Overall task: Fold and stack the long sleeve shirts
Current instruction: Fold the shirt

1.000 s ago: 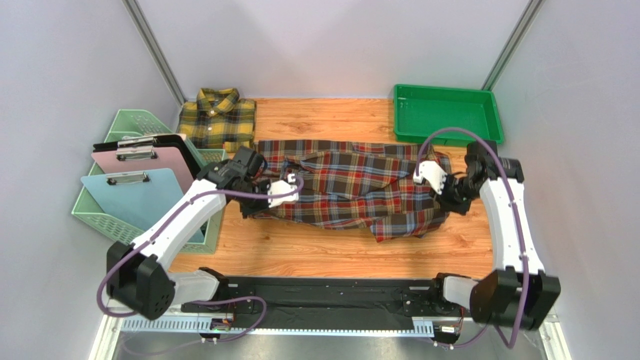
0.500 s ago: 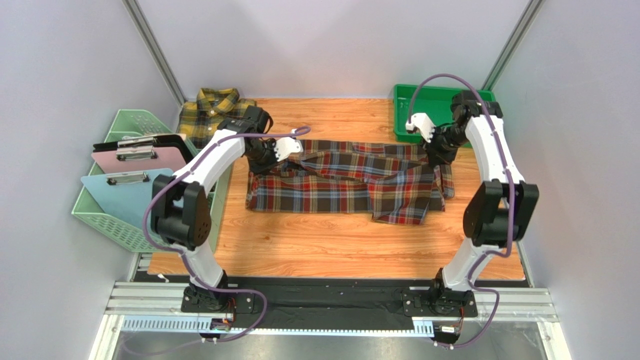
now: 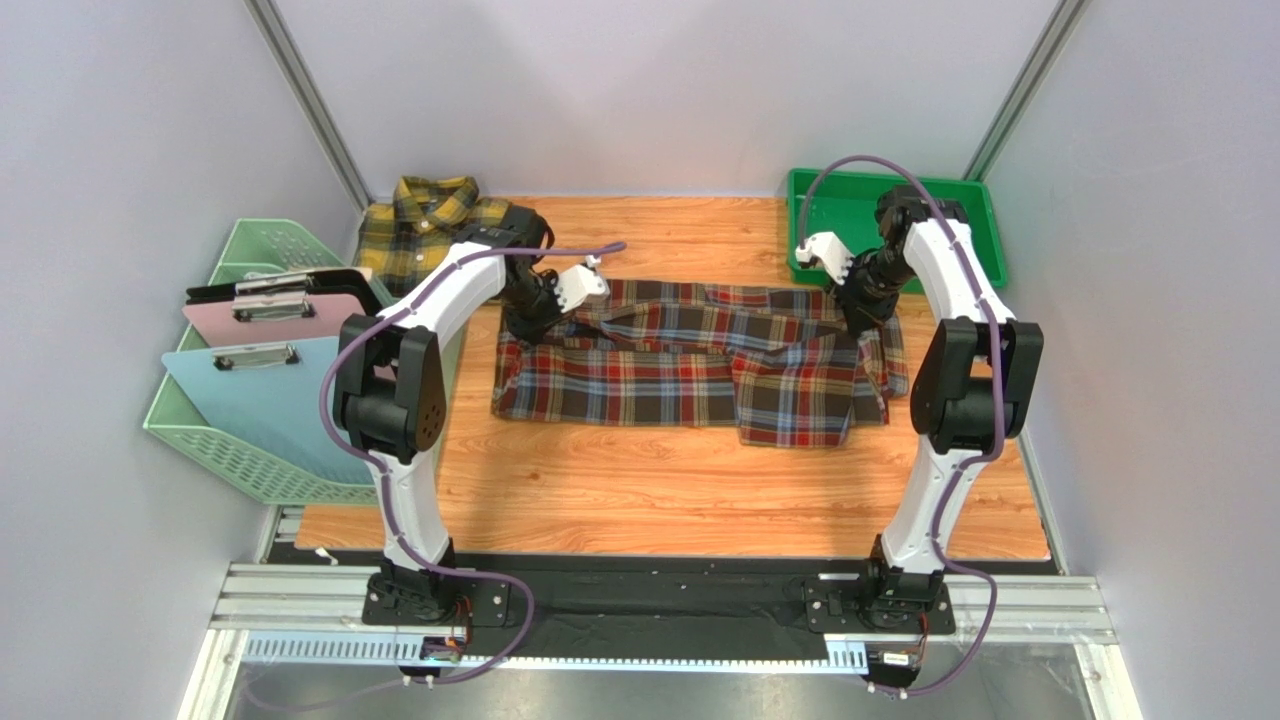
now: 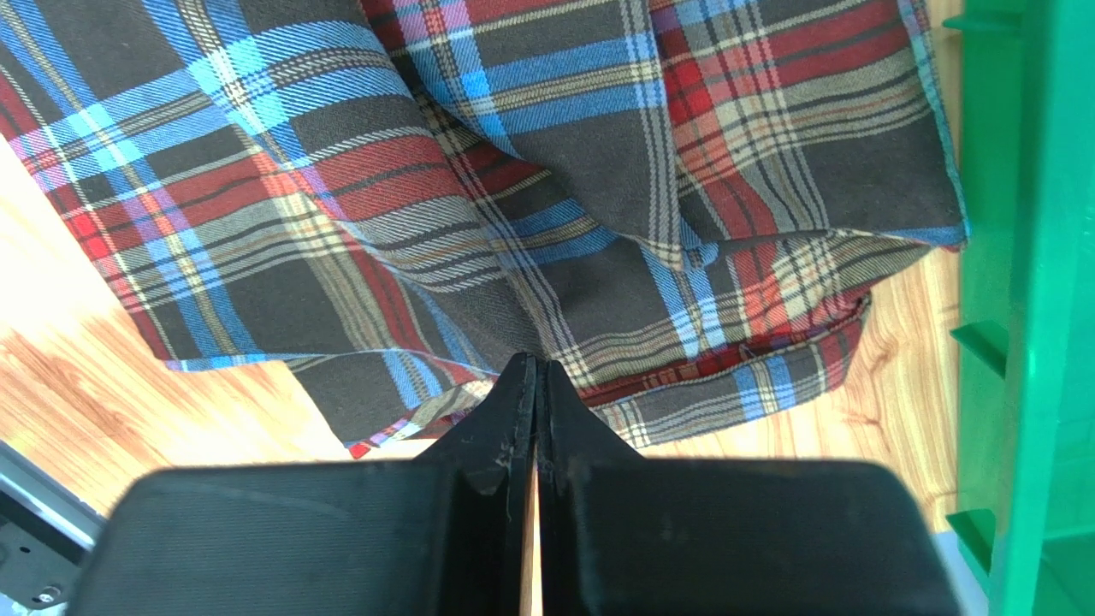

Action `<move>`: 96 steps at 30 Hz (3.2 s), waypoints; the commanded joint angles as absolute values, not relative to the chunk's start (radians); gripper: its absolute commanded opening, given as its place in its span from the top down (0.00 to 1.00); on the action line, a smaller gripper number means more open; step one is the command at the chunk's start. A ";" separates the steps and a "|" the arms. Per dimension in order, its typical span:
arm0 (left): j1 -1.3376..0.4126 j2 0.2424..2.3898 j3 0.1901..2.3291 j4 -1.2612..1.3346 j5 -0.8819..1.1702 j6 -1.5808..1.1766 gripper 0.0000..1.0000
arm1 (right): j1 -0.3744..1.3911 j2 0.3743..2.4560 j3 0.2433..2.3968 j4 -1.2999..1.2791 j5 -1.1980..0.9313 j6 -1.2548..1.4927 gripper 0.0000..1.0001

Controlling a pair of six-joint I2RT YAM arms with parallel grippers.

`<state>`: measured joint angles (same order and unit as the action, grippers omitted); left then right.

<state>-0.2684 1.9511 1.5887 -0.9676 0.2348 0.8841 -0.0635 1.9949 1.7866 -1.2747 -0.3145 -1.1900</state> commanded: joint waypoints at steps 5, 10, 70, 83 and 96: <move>-0.264 1.977 1.703 -0.994 0.270 0.880 1.00 | -0.089 1.966 1.795 -1.264 -0.304 -1.206 1.00; -0.264 2.005 1.703 -0.997 0.252 0.897 1.00 | -0.089 2.011 1.833 -1.273 -0.316 -1.160 1.00; -0.278 1.833 1.193 -0.954 0.236 0.678 0.68 | -0.213 1.879 1.276 -1.176 -0.239 -0.755 0.78; -0.222 1.893 1.574 -1.120 0.411 0.770 0.41 | -0.193 1.949 1.693 -1.262 -0.408 -0.723 0.47; -0.216 2.039 1.651 -1.144 0.397 0.857 0.35 | -0.117 2.079 1.724 -1.201 -0.339 -0.753 0.39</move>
<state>-0.2222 2.0186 1.6020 -1.1027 0.3695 0.7895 -0.1349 2.0666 1.7096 -1.2289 -0.3614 -0.7334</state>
